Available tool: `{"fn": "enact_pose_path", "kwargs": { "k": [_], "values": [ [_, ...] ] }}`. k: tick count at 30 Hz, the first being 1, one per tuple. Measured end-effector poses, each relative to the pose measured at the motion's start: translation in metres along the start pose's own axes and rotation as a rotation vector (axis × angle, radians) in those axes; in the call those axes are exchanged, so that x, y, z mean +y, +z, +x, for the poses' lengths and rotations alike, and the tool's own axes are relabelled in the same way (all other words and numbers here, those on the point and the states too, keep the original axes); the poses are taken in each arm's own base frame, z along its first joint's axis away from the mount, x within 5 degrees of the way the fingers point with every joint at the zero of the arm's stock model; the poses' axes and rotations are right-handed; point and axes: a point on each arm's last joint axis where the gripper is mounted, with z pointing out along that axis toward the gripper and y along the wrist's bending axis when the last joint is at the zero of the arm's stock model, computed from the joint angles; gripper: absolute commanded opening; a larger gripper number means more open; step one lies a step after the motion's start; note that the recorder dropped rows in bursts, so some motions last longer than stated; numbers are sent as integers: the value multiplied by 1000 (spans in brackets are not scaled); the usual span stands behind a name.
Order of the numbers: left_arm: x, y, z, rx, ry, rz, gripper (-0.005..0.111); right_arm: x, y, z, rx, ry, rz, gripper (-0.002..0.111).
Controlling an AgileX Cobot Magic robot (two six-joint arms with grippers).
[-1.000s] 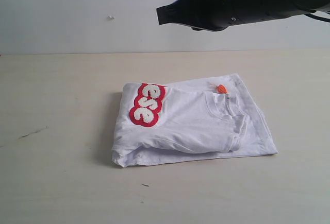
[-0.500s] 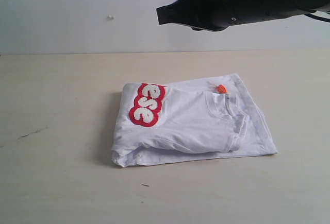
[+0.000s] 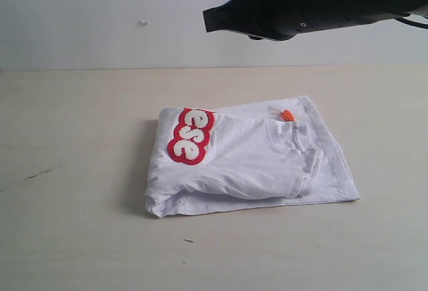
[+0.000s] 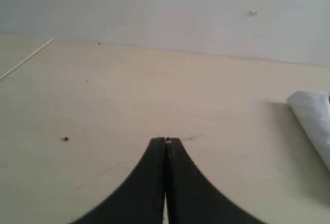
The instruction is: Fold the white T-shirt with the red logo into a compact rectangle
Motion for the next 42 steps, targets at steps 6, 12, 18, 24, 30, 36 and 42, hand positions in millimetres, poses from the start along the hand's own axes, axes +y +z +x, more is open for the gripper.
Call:
{"fn": "enact_pose_path", "kwargs": {
  "k": [6,12,18,24,30,36,42],
  "values": [
    [0,0,4,40,-2,-4,0,0,0,0,0,0,0,0],
    [0,0,4,42,-5,-3,0,0,0,0,0,0,0,0],
    [0,0,4,42,-5,-3,0,0,0,0,0,0,0,0],
    [0,0,4,42,-5,-3,0,0,0,0,0,0,0,0],
    [0,0,4,44,-5,-4,0,0,0,0,0,0,0,0],
    [0,0,4,44,-5,-4,0,0,0,-1,-12,5,2,0],
    [0,0,4,44,-5,-4,0,-1,0,-4,-39,23,8,0]
  ]
}}
